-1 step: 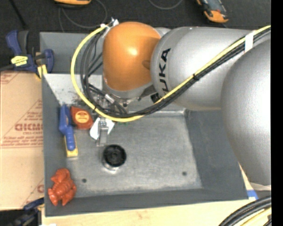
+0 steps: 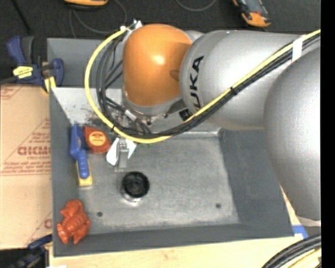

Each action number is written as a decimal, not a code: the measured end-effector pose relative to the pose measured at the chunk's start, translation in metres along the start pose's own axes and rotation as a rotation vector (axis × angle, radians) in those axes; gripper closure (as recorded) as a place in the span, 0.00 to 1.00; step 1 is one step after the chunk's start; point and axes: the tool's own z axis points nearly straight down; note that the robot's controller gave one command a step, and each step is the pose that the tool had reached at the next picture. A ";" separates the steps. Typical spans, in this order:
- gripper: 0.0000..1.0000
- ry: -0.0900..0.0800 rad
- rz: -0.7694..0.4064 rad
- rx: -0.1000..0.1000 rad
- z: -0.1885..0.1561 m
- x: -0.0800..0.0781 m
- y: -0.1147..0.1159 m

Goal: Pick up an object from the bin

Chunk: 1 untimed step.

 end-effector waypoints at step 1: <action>0.00 -0.008 -0.028 -0.002 0.044 -0.003 -0.018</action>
Offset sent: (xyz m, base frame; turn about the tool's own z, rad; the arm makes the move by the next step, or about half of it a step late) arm 0.0478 -0.0220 -0.1351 -0.0693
